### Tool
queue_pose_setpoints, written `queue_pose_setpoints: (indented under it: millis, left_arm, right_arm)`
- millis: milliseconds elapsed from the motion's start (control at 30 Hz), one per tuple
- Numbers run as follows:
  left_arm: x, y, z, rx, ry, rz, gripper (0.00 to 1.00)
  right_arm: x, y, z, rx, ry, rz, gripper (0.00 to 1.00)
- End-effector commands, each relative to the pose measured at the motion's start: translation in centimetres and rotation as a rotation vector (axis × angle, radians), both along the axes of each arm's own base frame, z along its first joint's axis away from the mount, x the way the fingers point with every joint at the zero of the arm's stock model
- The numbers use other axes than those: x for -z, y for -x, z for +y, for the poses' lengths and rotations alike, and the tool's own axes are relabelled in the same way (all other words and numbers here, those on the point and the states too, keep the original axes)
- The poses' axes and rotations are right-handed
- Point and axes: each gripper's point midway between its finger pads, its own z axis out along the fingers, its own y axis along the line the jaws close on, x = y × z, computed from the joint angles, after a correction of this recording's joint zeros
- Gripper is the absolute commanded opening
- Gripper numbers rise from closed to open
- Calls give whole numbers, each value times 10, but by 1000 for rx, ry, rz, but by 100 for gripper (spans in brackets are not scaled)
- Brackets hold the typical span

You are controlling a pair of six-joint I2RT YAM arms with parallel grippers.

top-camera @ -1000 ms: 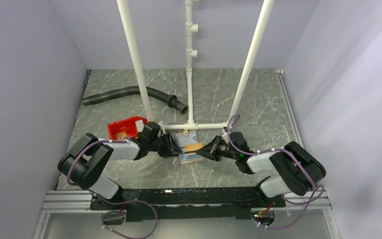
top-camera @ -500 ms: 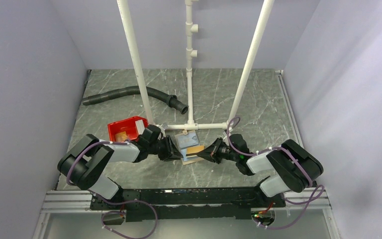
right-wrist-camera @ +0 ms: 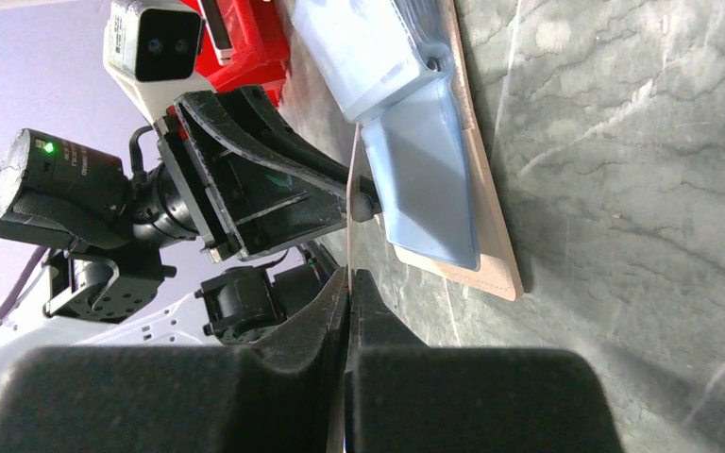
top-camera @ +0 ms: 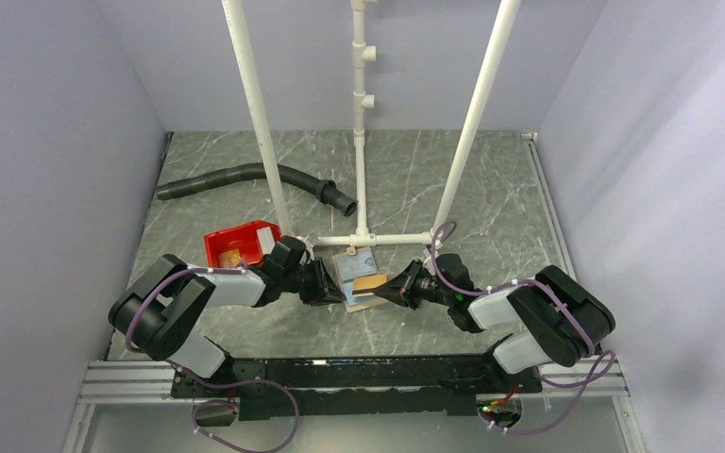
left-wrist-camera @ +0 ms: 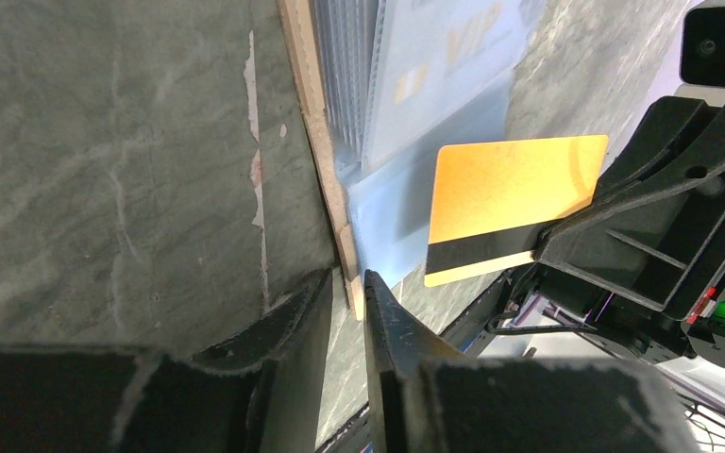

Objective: Put the credit cards into the card holder
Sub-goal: Insert the credit card into the card holder.

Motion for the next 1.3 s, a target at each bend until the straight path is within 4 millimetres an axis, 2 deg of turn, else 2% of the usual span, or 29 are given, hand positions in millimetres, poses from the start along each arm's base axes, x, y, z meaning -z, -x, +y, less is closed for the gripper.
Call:
queue_pose_setpoints:
  millis: [0,400,600,800,1267]
  left_arm:
    - [20,8,15,-1,-107,34,27]
    - [22,8,15,7,-109,35,26]
    - [21,8,15,7,-107,31,25]
    - [20,8,14,8,-102,28,25]
    - [15,6,15,8,-104,10,25]
  right_arm:
    - [-13,-8,6,-2,-33,-54,0]
    - [-14,-11,10,-9,-53,-50,0]
    - [-17,-5,2,-6,-7,-51,0]
    - [-24,-12,5,-4,-5,-84,0]
    - [-13,-17,7,6,-16,-55,0]
